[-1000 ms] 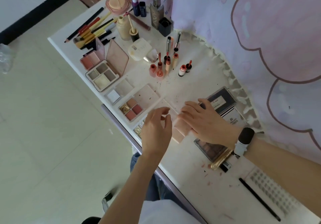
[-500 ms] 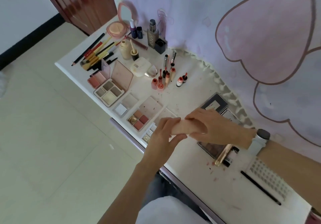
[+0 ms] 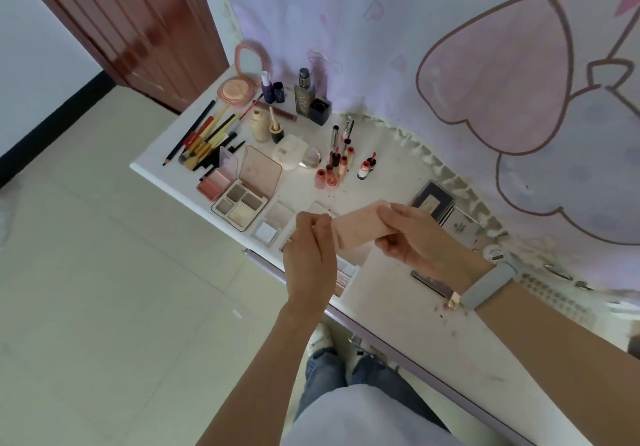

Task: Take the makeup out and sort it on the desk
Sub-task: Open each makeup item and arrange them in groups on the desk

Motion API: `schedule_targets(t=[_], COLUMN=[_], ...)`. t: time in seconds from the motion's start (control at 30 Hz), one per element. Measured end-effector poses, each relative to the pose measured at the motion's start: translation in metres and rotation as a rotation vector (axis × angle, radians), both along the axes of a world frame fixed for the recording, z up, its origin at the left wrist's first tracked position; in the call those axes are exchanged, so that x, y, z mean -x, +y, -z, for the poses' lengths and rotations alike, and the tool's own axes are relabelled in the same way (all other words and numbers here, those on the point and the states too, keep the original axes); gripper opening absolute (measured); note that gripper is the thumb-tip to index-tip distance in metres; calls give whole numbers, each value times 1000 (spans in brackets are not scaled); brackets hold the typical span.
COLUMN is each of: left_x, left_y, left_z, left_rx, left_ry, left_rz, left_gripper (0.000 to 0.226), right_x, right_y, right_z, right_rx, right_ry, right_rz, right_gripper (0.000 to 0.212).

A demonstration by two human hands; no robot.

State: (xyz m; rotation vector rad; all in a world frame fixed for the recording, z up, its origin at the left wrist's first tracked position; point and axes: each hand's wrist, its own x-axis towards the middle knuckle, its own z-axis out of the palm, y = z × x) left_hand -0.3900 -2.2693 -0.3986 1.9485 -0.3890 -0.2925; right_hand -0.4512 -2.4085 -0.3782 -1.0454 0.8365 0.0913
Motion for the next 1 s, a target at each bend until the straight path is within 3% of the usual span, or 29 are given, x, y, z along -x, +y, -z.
schedule_targets(t=[0.1, 0.17, 0.2, 0.3, 0.4, 0.5, 0.63, 0.73, 1.0], left_x=[-7, -11, -10, -2, 14, 31, 59, 74, 62], left_y=[-1, 2, 4, 11, 10, 2, -15, -30, -33], left_z=[-7, -8, -9, -4, 0, -2, 2, 11, 44], left_rx=[207, 207, 175, 52, 23, 68, 159, 219, 172], left_ry=[396, 550, 534, 289, 117, 291, 472, 560, 665], left_rz=[-118, -23, 61, 248, 207, 85, 3, -134, -314], left_gripper=[16, 11, 13, 50, 47, 24, 17, 8, 12], right_x=[-1, -2, -2, 2, 10, 23, 43, 50, -5], right_y=[4, 3, 1, -7, -17, -30, -49, -65, -102], right_z=[-3, -4, -3, 2, 4, 9, 17, 24, 57], right_rx=[57, 109, 127, 137, 84, 66, 128, 180, 310], right_ry=[-49, -35, -24, -13, -30, -49, -49, -36, 131], right_rz=[35, 53, 60, 46, 38, 7, -61, 4, 17], right_gripper=[17, 16, 16, 19, 17, 17, 19, 21, 23])
